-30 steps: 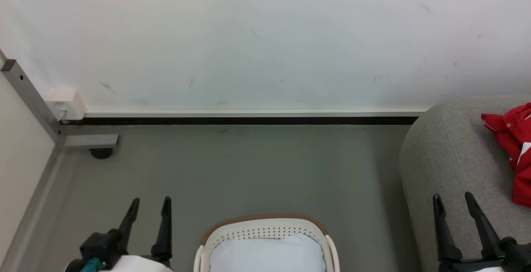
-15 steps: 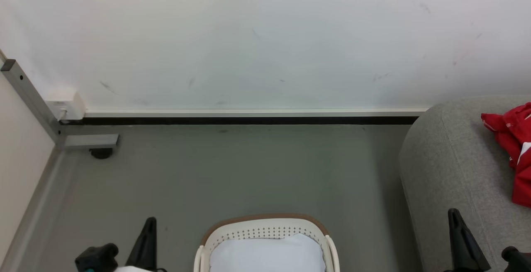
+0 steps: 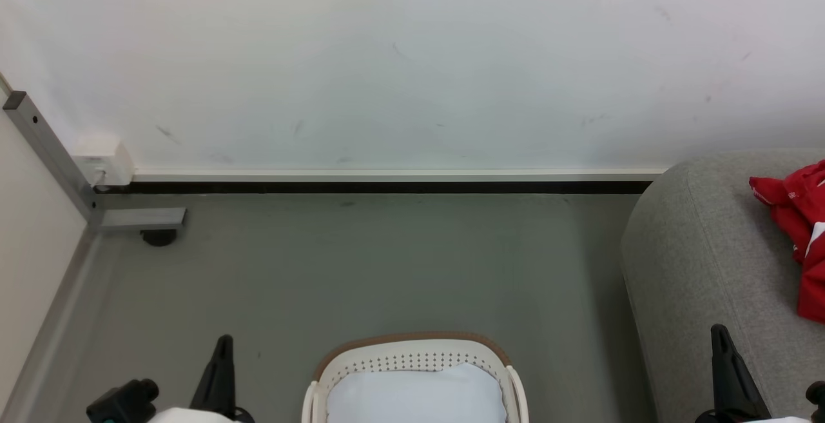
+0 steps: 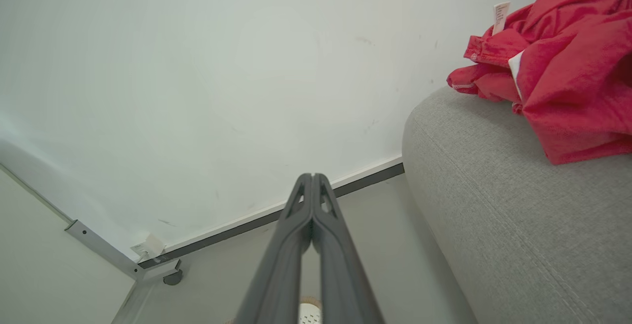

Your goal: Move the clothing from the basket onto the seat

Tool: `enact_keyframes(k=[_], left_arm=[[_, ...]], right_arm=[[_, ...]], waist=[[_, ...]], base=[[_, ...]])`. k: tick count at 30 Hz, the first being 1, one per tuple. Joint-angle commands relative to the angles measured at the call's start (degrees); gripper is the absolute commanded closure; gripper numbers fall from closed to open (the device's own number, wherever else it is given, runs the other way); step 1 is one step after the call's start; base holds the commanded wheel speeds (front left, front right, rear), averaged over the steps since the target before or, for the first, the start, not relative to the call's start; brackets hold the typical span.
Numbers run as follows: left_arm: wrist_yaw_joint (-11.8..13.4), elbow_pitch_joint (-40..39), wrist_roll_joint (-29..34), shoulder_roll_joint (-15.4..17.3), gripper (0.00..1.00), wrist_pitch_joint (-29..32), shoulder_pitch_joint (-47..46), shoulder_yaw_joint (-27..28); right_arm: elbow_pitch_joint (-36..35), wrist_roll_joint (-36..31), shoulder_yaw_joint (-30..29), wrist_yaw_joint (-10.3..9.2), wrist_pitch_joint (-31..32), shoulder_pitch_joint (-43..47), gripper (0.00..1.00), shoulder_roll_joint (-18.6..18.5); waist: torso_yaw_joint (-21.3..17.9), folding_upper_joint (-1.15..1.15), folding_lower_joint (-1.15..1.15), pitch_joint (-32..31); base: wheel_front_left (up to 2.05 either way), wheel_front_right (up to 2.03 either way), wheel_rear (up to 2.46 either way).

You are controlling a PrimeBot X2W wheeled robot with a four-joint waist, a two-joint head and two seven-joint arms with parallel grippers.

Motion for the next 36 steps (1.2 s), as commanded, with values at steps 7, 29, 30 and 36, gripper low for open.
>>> enact_keyframes(k=[7, 29, 30, 36], left_arm=[[-0.16, -1.58, -8.10, 0.31, 1.00, 1.82, -1.31, 0.83], [-0.29, -2.78, -25.08, 0.38, 1.00, 6.22, -1.78, 2.11], [-0.29, -2.82, -25.74, 0.39, 1.00, 6.38, -1.79, 2.17], [-0.33, -3.02, -29.07, 0.40, 1.00, 7.21, -1.88, 2.43]], right_arm=[[-0.42, 7.46, -0.96, -0.03, 1.93, -2.27, 1.00, -0.13], [0.22, 22.97, -2.62, -0.05, 6.19, -3.68, 1.00, 0.19], [0.25, 23.62, -2.69, -0.05, 6.40, -3.75, 1.00, 0.20], [0.40, 26.63, -3.05, -0.06, 7.22, -3.95, 1.00, 0.28]], waist=[[0.09, 0.00, 0.00, 0.01], [0.33, 0.00, 0.00, 0.05], [0.34, 0.00, 0.00, 0.05], [0.40, 0.00, 0.00, 0.06]], base=[[0.00, 0.00, 0.00], [0.00, 0.00, 0.00], [0.00, 0.00, 0.00], [0.00, 0.00, 0.00]])
